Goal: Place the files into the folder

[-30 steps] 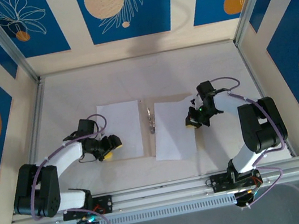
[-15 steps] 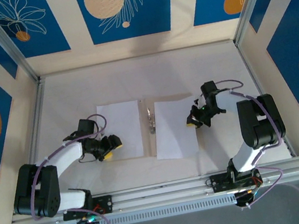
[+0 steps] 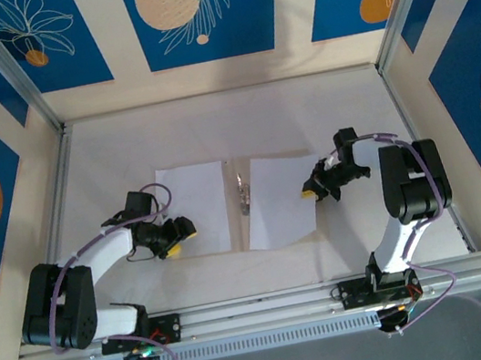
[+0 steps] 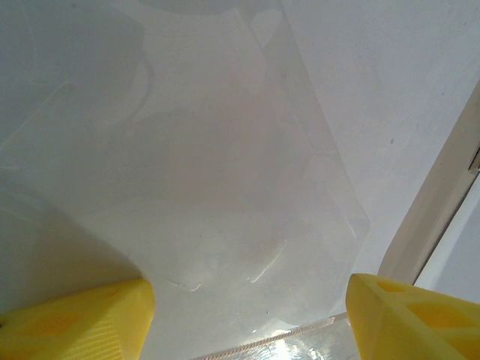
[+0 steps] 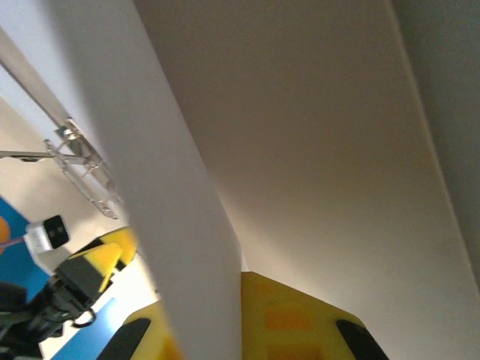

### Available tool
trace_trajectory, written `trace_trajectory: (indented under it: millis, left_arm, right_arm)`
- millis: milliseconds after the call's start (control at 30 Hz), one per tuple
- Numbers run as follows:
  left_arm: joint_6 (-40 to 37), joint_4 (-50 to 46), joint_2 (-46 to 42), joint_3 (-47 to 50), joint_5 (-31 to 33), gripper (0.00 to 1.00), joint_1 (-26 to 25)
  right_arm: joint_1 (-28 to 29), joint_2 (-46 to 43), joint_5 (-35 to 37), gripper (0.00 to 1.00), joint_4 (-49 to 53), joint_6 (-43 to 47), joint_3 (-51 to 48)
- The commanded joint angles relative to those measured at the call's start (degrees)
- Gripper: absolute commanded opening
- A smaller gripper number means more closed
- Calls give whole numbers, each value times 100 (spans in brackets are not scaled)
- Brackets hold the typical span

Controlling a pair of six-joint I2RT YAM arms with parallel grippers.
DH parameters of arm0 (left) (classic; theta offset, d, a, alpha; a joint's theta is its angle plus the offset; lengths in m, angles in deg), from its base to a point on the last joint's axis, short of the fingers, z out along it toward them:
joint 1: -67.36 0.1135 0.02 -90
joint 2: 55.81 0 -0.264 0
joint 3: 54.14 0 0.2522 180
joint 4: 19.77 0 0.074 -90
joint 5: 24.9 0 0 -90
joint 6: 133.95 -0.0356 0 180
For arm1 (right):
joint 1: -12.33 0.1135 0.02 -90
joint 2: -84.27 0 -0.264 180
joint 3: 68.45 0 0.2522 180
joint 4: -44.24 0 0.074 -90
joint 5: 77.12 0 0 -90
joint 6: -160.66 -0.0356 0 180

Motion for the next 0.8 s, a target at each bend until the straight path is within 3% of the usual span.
trace_trajectory:
  millis: [0, 367, 767]
  left_arm:
    - [-109, -227, 159, 164, 181, 71, 81]
    - [-109, -180, 171, 168, 172, 71, 83]
    - [-133, -176, 178, 173, 161, 71, 84]
  right_arm:
    - [-135, 35, -677, 0, 190, -155, 123]
    - [-229, 105, -999, 0, 109, -155, 28]
    - [63, 71, -211, 0, 427, 792, 430]
